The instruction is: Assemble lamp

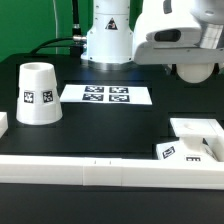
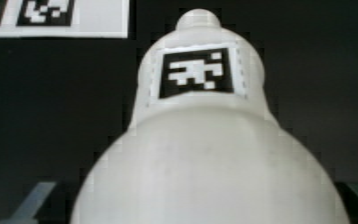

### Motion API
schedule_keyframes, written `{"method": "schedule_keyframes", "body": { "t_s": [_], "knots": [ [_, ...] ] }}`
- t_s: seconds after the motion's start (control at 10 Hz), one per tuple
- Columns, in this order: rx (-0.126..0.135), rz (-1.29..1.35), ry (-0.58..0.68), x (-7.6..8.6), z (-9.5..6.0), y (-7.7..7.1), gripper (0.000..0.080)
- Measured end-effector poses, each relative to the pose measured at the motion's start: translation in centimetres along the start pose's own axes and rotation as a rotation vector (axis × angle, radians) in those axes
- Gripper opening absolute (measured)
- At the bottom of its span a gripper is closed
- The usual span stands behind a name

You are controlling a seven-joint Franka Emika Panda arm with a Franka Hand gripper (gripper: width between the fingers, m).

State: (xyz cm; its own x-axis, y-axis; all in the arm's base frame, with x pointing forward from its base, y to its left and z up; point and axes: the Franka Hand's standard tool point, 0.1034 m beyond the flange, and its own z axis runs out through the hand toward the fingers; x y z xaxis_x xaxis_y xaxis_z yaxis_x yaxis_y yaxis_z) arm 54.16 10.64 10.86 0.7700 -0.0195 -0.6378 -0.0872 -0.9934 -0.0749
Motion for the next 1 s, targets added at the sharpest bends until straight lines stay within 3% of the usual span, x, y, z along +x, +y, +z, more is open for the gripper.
{"method": "schedule_keyframes", "body": {
  "t_s": [0.3, 0.7, 1.0],
  "knots": [
    [0.014, -0.029, 0.241, 1.0, -1.2, 0.3, 0.0577],
    [0.027, -0.045, 0.475, 0.5, -6.0, 0.7, 0.0577],
    [0.040, -0.031, 0.654, 1.3, -6.8, -0.2, 0.0577]
  ]
}}
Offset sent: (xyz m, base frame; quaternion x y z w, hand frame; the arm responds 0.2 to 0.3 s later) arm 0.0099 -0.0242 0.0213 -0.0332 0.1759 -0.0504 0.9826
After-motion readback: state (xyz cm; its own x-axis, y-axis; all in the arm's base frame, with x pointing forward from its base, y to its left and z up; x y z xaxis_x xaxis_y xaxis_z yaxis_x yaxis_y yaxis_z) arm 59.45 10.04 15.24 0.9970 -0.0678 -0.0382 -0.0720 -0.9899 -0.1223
